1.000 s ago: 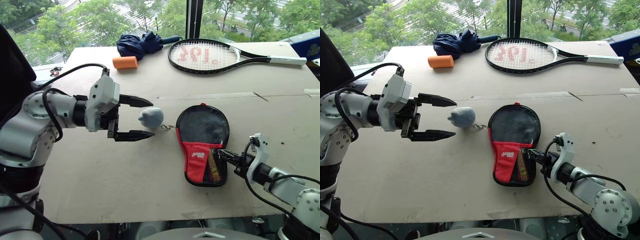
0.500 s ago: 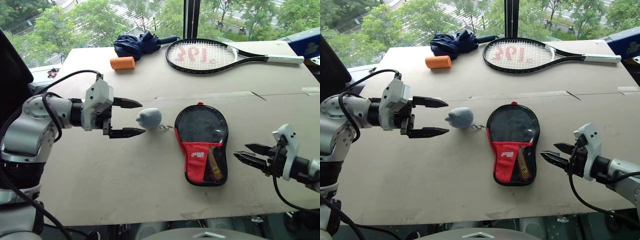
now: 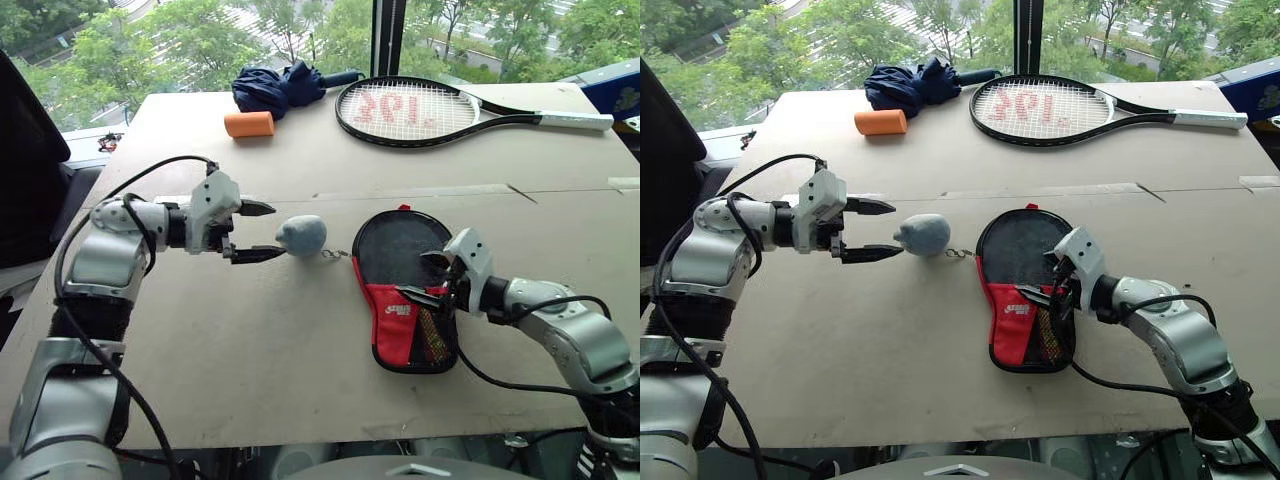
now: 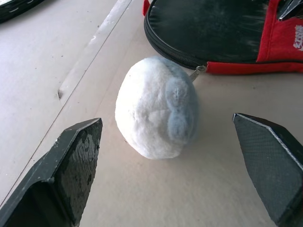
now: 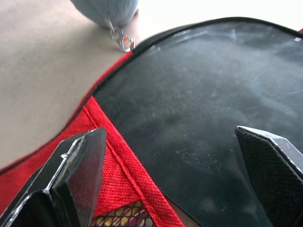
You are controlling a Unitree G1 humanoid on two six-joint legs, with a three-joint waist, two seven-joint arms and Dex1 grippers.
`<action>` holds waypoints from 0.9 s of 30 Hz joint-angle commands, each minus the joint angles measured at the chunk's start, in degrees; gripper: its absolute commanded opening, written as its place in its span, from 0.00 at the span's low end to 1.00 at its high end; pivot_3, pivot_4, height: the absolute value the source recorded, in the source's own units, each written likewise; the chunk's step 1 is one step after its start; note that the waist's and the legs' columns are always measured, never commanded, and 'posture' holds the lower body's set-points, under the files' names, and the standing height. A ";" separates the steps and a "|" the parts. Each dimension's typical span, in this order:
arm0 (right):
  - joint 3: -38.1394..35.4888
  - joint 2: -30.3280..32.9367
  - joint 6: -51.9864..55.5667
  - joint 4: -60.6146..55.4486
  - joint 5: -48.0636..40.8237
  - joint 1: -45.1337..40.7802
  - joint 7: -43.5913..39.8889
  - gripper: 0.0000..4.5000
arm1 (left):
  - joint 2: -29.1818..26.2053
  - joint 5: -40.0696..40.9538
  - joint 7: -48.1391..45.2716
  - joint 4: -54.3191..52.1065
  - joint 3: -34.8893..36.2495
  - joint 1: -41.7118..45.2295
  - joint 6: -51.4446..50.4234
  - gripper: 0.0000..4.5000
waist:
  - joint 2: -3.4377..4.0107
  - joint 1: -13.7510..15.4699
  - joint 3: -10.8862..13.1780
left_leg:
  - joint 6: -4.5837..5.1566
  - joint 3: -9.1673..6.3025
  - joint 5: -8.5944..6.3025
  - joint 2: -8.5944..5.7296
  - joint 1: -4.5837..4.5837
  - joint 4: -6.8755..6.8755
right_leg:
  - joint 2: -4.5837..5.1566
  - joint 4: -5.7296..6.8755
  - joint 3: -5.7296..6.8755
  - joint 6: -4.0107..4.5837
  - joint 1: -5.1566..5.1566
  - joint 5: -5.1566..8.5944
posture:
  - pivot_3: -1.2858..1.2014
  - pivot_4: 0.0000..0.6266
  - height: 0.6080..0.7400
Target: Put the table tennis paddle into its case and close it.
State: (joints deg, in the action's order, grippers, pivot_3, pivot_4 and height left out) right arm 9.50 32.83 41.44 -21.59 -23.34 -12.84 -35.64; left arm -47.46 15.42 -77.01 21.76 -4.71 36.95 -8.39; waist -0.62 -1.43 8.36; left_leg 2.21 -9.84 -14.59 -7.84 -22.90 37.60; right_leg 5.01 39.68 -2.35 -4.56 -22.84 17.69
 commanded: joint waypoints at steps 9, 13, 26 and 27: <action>3.51 -0.79 3.16 1.44 2.63 2.31 0.32 0.97 | 6.21 -10.68 -3.79 18.12 -7.09 11.02 8.66 1.00 | -0.41 -0.48 -0.26 | 0.00 -0.13 0.00 -0.01 0.00 0.24 | -0.02 0.10 0.01 0.00 0.05 0.00 | 0.52 0.24 0.89; 3.06 -1.02 3.89 1.29 2.98 2.59 0.61 1.00 | 7.23 -11.90 -3.77 22.19 -6.69 13.42 11.59 0.73 | -0.47 -0.57 -0.30 | 0.00 -0.14 0.00 -0.02 0.00 0.29 | -0.02 0.11 0.02 0.00 0.05 0.00 | 0.52 0.24 0.89; 8.08 1.31 3.64 2.60 7.92 2.79 -0.56 1.00 | 15.82 -16.37 8.84 37.96 -5.64 26.66 18.21 0.00 | -0.76 -0.28 -0.49 | 0.02 -0.27 -0.02 -0.06 -0.12 0.57 | -0.01 0.17 0.07 -0.02 0.07 -0.01 | 0.52 0.24 0.89; 8.91 1.90 3.47 3.01 8.91 2.69 -0.60 1.00 | 17.22 -17.42 11.58 40.15 -5.89 28.18 18.18 0.00 | -0.80 -0.30 -0.52 | 0.02 -0.27 -0.02 -0.07 -0.12 0.58 | 0.00 0.17 0.09 -0.02 0.08 -0.01 | 0.52 0.24 0.89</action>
State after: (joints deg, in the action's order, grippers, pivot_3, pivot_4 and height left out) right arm 13.49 33.21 42.22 -22.48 -17.06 -12.61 -35.23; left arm -31.04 -0.77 -70.47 59.41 -11.40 62.55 8.68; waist -1.42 -1.73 7.84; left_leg 2.23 -10.10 -14.60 -7.91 -23.02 38.17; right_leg 5.01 39.85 -2.26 -4.58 -22.75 17.68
